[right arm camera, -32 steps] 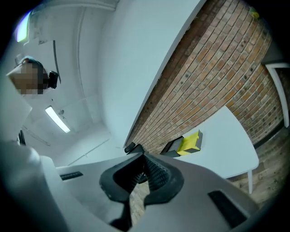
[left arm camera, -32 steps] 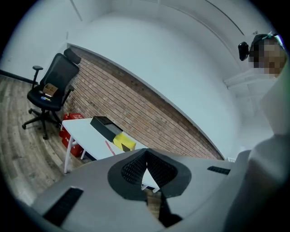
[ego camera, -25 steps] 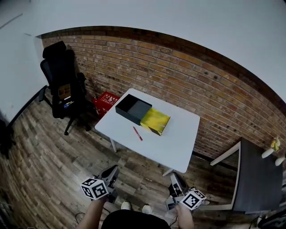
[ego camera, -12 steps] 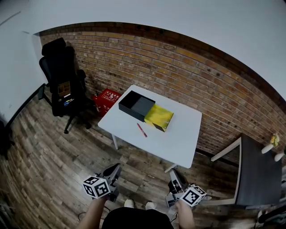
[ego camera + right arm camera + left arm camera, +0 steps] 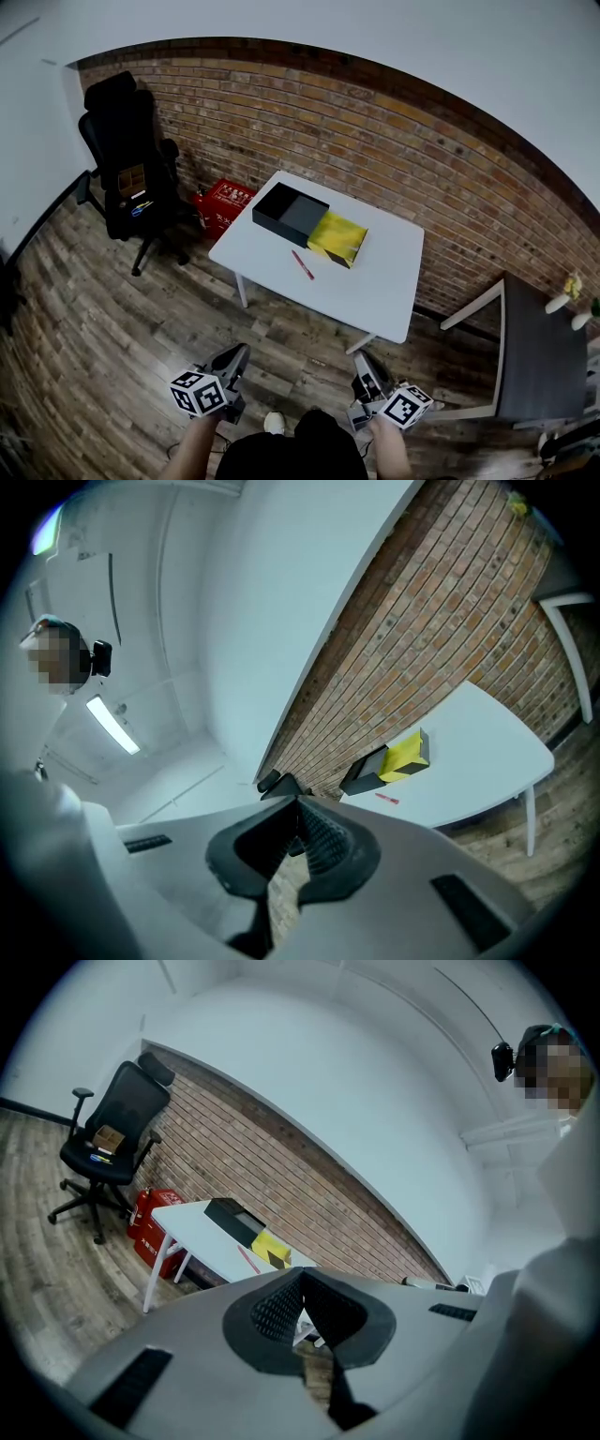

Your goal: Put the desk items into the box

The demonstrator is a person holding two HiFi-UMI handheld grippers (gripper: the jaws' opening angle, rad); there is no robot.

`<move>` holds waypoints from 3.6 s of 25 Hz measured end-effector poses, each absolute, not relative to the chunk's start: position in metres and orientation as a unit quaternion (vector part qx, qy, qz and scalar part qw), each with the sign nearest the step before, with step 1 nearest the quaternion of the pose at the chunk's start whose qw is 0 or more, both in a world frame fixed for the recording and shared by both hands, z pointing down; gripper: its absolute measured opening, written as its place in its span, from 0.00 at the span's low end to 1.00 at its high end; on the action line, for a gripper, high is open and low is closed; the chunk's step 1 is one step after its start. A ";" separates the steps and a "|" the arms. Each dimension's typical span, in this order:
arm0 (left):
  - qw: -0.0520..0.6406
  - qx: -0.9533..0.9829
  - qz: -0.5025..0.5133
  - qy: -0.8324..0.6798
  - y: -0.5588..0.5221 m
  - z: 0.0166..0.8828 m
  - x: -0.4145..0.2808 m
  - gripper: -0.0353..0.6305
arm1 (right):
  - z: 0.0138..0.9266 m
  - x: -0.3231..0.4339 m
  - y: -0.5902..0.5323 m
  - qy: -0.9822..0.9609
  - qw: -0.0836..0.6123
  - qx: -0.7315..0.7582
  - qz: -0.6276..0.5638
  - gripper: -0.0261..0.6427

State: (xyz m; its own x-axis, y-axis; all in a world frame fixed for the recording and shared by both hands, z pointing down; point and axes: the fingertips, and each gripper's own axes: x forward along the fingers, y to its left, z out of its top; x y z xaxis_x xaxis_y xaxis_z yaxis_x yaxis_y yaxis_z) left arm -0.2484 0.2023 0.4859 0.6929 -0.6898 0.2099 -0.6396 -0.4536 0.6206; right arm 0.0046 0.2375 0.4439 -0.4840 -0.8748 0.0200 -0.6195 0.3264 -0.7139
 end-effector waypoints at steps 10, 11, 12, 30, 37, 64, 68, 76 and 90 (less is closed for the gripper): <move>0.354 0.851 -0.037 -0.387 0.194 0.494 -0.251 0.07 | 0.439 0.006 0.222 0.790 0.190 -0.476 -0.337 0.07; 0.354 0.851 -0.035 -0.387 0.191 0.495 -0.250 0.07 | 0.439 0.006 0.219 0.790 0.191 -0.474 -0.338 0.07; 0.354 0.851 -0.034 -0.387 0.188 0.495 -0.248 0.07 | 0.440 0.006 0.215 0.791 0.191 -0.473 -0.339 0.07; 0.347 0.854 -0.009 -0.387 0.067 0.500 -0.187 0.07 | 0.465 0.054 0.088 0.790 0.192 -0.457 -0.360 0.07; 0.337 0.858 -0.001 -0.387 0.014 0.490 -0.151 0.07 | 0.463 0.079 0.030 0.799 0.190 -0.443 -0.360 0.07; 0.346 0.825 0.055 -0.443 -0.073 0.543 -0.096 0.07 | 0.505 0.109 -0.083 0.828 0.124 -0.367 -0.405 0.07; 0.348 0.825 0.087 -0.436 -0.073 0.562 -0.095 0.07 | 0.519 0.100 -0.082 0.828 0.110 -0.364 -0.413 0.07; 0.364 0.828 0.134 -0.404 -0.092 0.597 -0.094 0.07 | 0.552 0.076 -0.081 0.826 0.046 -0.383 -0.411 0.07; 0.402 0.798 0.203 -0.400 -0.120 0.668 -0.078 0.08 | 0.587 0.054 -0.089 0.811 -0.003 -0.409 -0.418 0.07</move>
